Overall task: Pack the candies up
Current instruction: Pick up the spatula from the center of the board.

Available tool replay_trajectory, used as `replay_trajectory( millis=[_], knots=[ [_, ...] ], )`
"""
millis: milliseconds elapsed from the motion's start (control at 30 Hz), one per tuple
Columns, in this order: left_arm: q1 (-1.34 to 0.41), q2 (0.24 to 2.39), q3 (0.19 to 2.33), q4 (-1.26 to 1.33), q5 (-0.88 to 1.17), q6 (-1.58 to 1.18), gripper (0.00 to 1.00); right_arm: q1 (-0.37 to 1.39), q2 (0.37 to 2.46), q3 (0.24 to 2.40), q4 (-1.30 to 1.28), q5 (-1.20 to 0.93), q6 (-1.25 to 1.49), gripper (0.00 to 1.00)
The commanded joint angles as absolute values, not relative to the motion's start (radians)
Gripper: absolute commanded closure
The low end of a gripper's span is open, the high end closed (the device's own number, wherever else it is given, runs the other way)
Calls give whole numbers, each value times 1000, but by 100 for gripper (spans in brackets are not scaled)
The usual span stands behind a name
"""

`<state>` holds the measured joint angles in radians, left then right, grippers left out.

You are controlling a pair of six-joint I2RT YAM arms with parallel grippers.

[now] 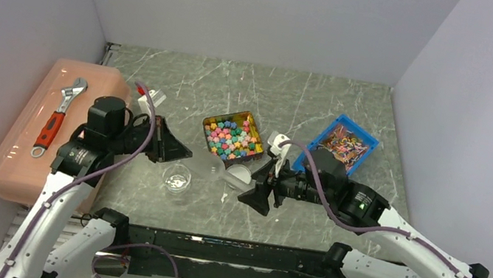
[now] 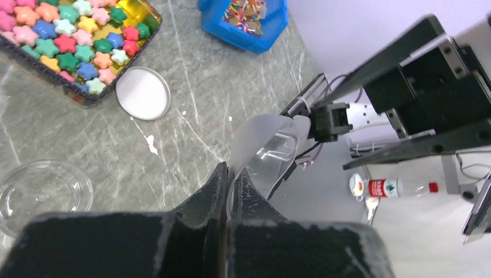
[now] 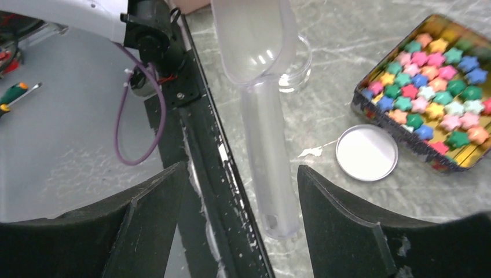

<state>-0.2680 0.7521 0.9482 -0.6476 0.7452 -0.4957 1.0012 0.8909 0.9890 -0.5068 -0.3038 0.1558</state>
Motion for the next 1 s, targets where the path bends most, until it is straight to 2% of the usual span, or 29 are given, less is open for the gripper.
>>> replay_trajectory(
  millis=[0, 200, 467, 700, 967],
  knots=[
    [-167, 739, 896, -532, 876, -601, 100, 1066, 827, 932, -339, -148, 86, 27],
    [-77, 733, 823, -471, 985, -677, 100, 1123, 779, 813, -175, -15, -50, 28],
    [-63, 726, 794, -486, 1018, -692, 100, 1168, 790, 730, -7, 24, -270, 27],
    [-63, 724, 778, -483, 1051, -696, 100, 1175, 859, 772, 24, -33, -316, 26],
    [-63, 727, 790, -503, 1056, -675, 100, 1192, 930, 822, 24, -58, -324, 31]
  ],
)
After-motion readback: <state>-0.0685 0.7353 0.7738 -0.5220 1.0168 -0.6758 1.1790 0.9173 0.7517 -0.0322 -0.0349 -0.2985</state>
